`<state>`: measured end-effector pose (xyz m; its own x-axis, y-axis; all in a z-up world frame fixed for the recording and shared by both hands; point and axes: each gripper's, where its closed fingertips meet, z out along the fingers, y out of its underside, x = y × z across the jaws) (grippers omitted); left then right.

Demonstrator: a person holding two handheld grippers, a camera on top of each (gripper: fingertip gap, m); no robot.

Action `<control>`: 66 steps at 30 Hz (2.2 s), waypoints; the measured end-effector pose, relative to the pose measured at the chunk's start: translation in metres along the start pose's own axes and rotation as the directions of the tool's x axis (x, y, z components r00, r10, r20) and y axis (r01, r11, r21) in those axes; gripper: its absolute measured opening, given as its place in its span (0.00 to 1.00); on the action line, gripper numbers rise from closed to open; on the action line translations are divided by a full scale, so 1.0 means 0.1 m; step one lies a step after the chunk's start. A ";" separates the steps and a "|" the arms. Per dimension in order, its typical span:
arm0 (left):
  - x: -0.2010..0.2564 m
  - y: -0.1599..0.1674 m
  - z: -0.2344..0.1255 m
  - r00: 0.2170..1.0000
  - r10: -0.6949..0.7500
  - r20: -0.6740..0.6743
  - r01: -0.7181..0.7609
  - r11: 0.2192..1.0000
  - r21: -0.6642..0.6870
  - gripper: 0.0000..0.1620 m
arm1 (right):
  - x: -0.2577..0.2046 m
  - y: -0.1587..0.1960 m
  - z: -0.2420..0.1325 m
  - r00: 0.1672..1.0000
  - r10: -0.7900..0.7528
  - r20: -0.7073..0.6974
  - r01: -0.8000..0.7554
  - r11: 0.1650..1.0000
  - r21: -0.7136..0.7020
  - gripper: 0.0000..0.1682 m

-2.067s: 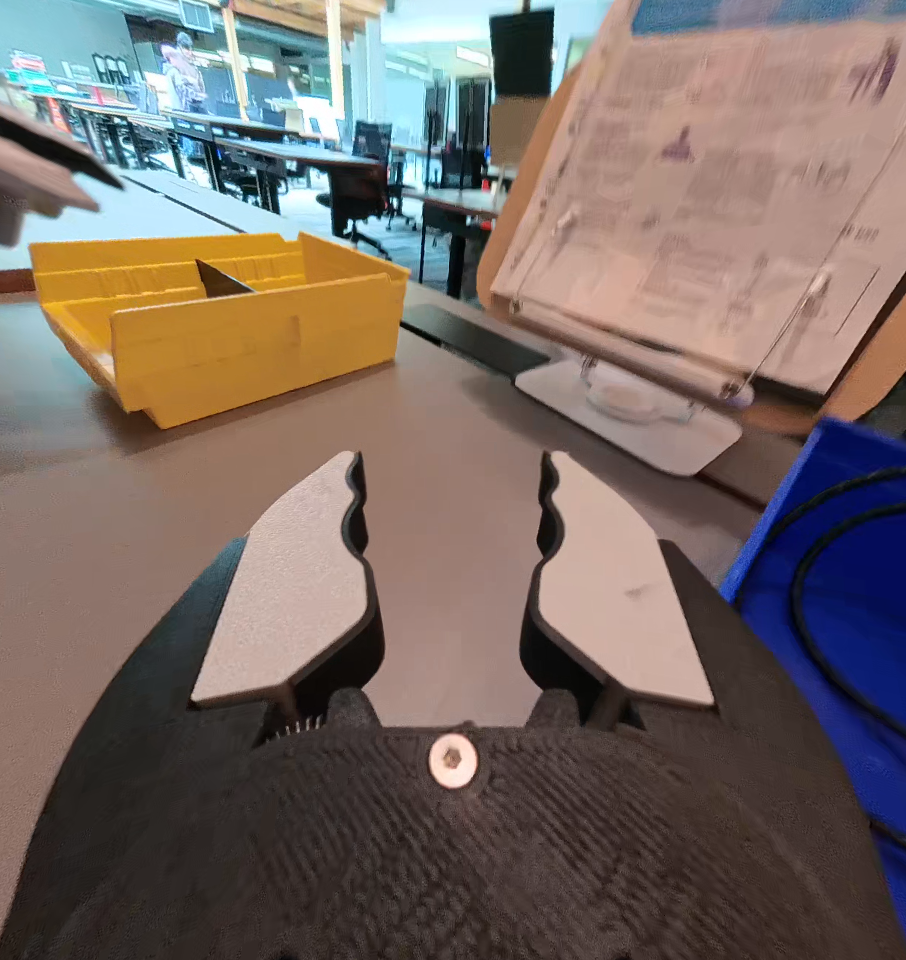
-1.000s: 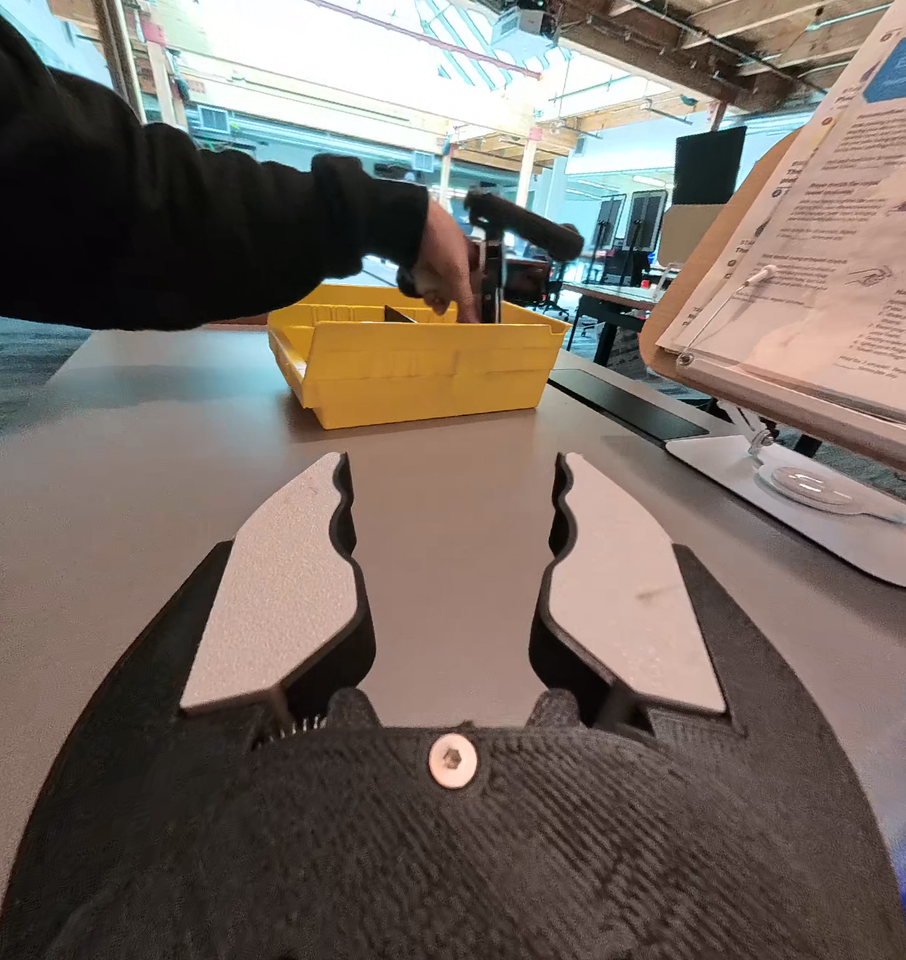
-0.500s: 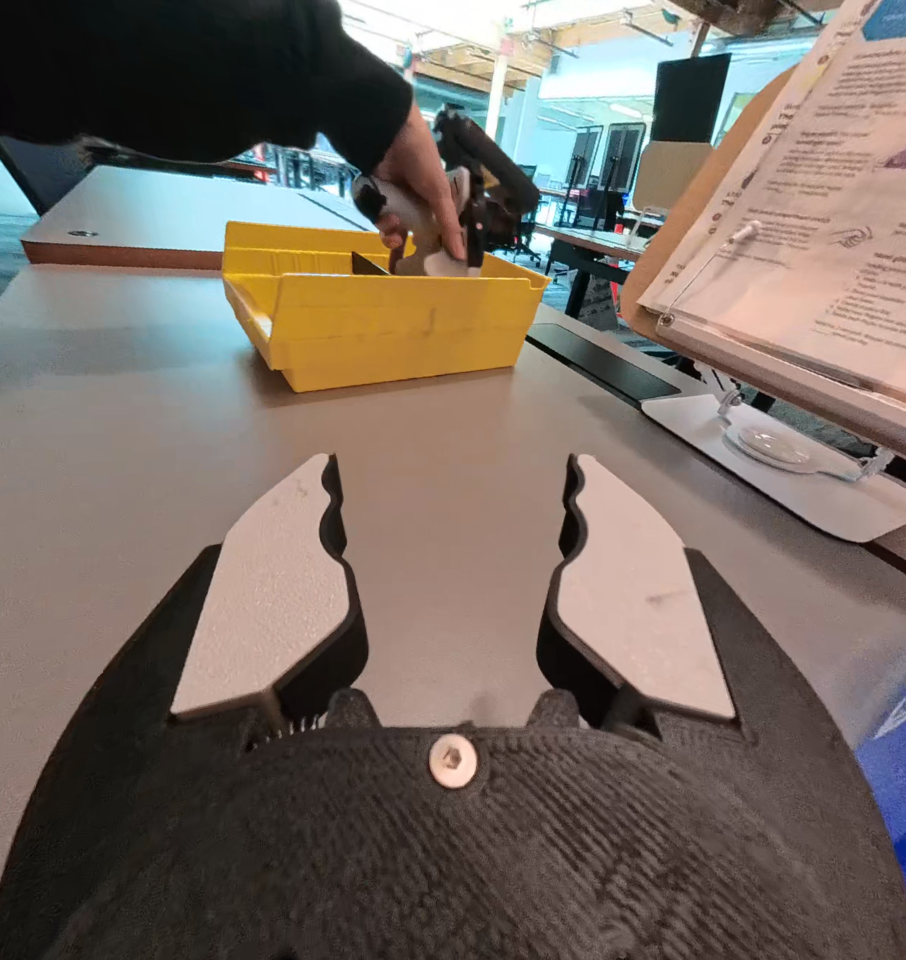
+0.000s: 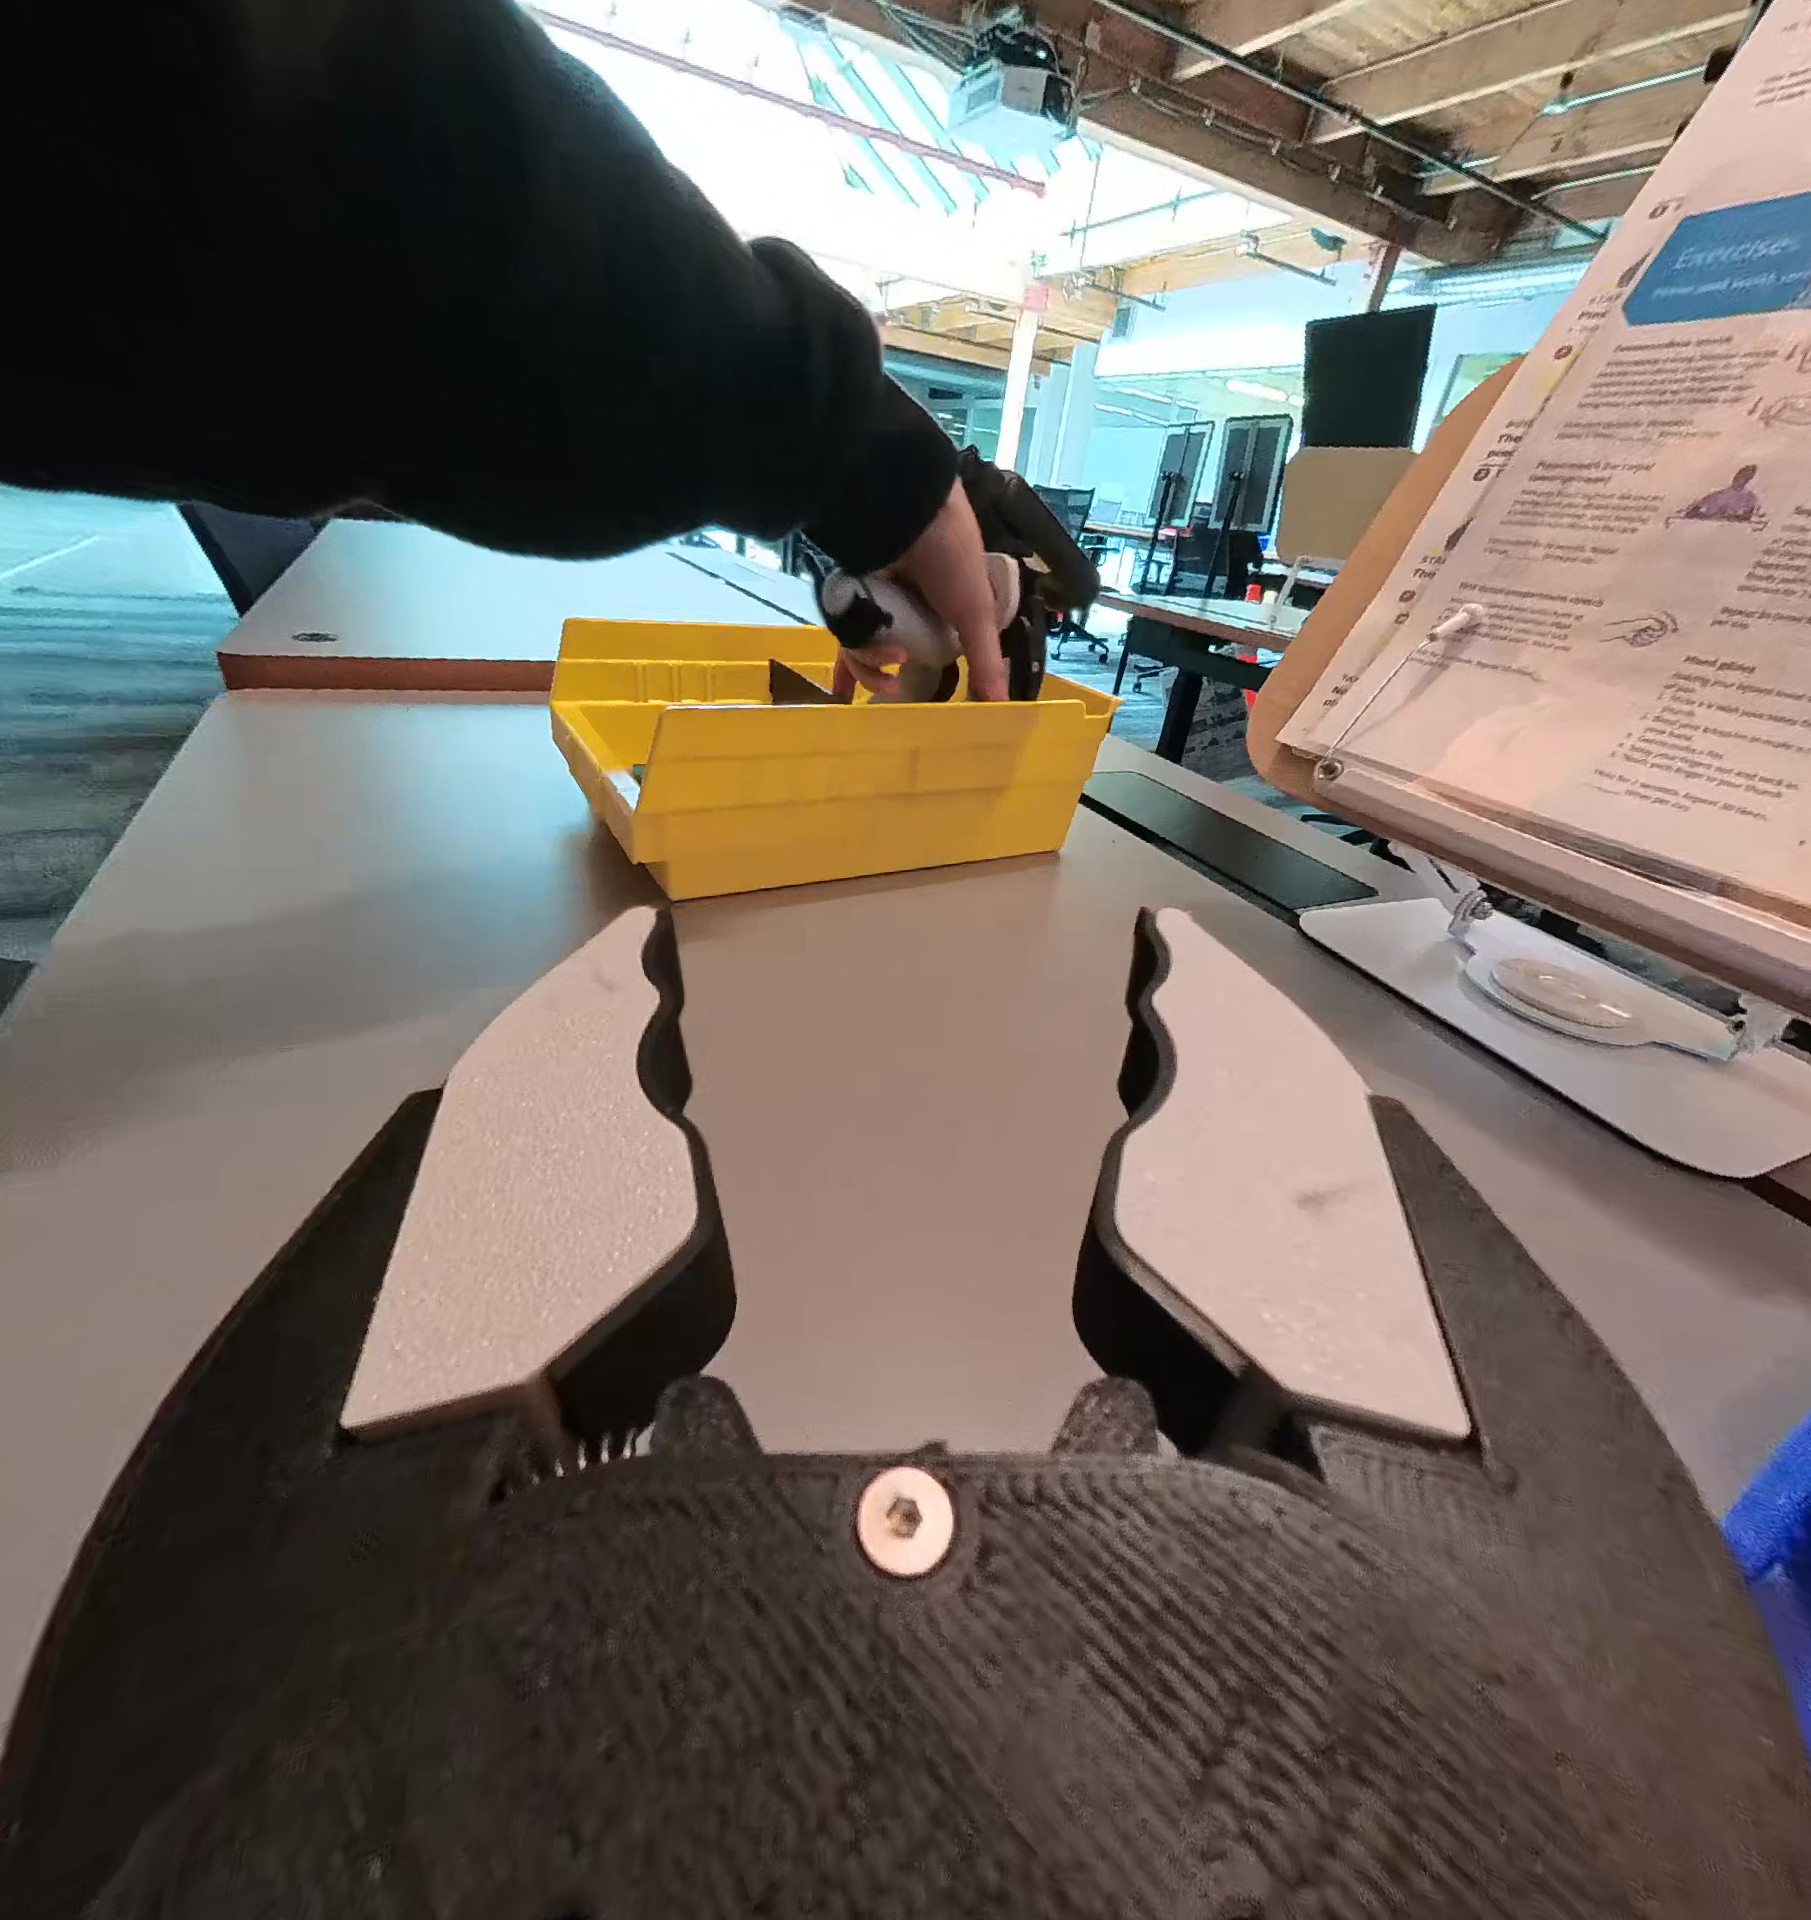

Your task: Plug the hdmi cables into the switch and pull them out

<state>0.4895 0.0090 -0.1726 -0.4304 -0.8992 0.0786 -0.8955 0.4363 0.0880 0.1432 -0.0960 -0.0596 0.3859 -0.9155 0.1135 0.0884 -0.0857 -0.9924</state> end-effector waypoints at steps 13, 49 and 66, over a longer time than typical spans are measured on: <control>-0.10 -0.01 0.07 0.993 0.017 0.116 -0.017 1.000 0.005 0.25 | 0.00 -0.01 -0.06 0.999 -0.029 0.020 0.029 0.999 -0.024 0.48; -0.18 -0.06 -0.03 0.996 0.094 -0.002 -0.094 0.996 -0.006 0.43 | -0.01 0.21 0.00 0.996 -0.086 0.021 0.088 0.987 -0.131 0.48; 0.64 0.86 -2.04 0.634 0.608 -0.478 -0.174 0.714 0.678 0.43 | -0.08 0.03 0.08 0.994 -0.110 0.012 0.110 0.993 -0.033 0.49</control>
<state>0.4082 -0.0041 0.0429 -0.7633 -0.2893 0.5776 -0.6414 0.4459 -0.6244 0.1482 -0.0855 -0.0635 0.3848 -0.8958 0.2224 0.1004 -0.1989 -0.9749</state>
